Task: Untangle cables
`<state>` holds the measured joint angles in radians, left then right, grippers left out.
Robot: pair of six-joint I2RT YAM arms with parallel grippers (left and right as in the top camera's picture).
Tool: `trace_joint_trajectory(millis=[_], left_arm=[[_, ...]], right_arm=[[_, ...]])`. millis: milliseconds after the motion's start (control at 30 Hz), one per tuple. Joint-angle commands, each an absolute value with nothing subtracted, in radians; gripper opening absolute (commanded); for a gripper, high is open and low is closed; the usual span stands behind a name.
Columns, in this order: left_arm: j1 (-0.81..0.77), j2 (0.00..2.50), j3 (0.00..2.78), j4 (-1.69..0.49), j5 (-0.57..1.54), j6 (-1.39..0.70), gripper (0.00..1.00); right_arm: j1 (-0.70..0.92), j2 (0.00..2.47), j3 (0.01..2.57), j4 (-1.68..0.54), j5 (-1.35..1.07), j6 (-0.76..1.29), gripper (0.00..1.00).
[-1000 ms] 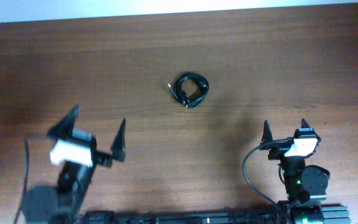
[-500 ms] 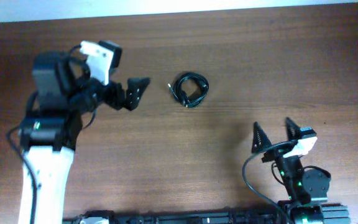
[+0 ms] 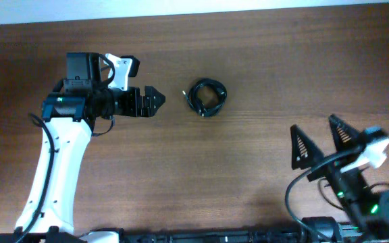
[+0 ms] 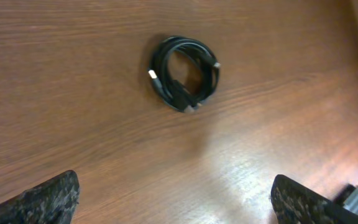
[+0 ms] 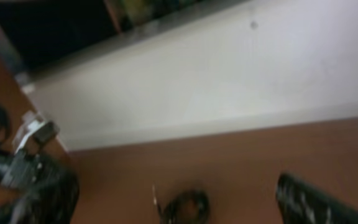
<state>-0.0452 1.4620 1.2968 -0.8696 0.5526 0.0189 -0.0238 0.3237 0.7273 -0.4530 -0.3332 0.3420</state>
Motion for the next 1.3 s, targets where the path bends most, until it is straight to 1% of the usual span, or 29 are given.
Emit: trace_joint_trajectory(millis=[0,100,200,300,433,500,600,633,700,800,900,967,1067,1167,1200,1267], left_arm=[[-0.044,1.460,1.313,-0.863,0.506,0.010,0.99],[-0.044,1.460,1.313,-0.889,0.571,0.011,0.99],[-0.045,1.460,1.312,-0.892,0.609,0.006,0.99],[-0.046,1.463,1.312,-0.876,0.607,-0.034,0.99],[-0.046,1.489,1.312,-0.833,0.606,-0.116,0.99],[-0.046,1.526,1.312,-0.807,0.602,-0.151,0.99],[-0.046,1.593,1.312,-0.789,0.559,-0.193,0.99],[-0.046,1.628,1.312,-0.778,0.560,-0.220,0.99],[-0.054,1.668,1.312,-0.778,0.582,-0.250,0.99],[-0.081,1.723,1.312,-0.774,0.580,-0.250,0.99],[-0.108,1.766,1.312,-0.766,0.579,-0.250,0.99],[-0.124,1.789,1.312,-0.767,0.561,-0.250,0.99],[-0.138,1.819,1.312,-0.767,0.484,-0.250,0.99],[-0.139,1.831,1.312,-0.766,0.470,-0.250,0.99],[-0.139,1.832,1.312,-0.763,0.469,-0.250,0.99],[-0.139,1.832,1.312,-0.752,0.469,-0.250,0.99]], right_arm=[[-0.027,0.612,1.040,-0.718,-0.370,0.216,0.98],[-0.027,0.866,1.274,-0.909,-0.521,0.210,0.98],[-0.027,1.053,1.409,-0.973,-0.760,0.221,0.98],[-0.023,1.202,1.438,-0.952,-0.932,0.221,0.98],[0.045,1.412,1.436,-0.971,-0.905,0.218,0.99],[0.113,1.525,1.436,-0.966,-0.800,0.219,1.00],[0.188,1.662,1.436,-0.946,-0.616,0.299,1.00],[0.208,1.716,1.436,-0.937,-0.560,0.329,0.97],[0.228,1.779,1.436,-0.904,-0.537,0.331,0.96],[0.242,1.864,1.436,-0.834,-0.537,0.423,0.95],[0.250,1.934,1.436,-0.768,-0.537,0.493,0.81],[0.250,1.969,1.436,-0.745,-0.537,0.513,0.73],[0.251,2.010,1.436,-0.702,-0.537,0.514,0.67],[0.252,2.024,1.436,-0.672,-0.521,0.533,0.60],[0.254,2.024,1.436,-0.667,-0.500,0.533,0.56],[0.263,2.024,1.436,-0.665,-0.432,0.533,0.54]])
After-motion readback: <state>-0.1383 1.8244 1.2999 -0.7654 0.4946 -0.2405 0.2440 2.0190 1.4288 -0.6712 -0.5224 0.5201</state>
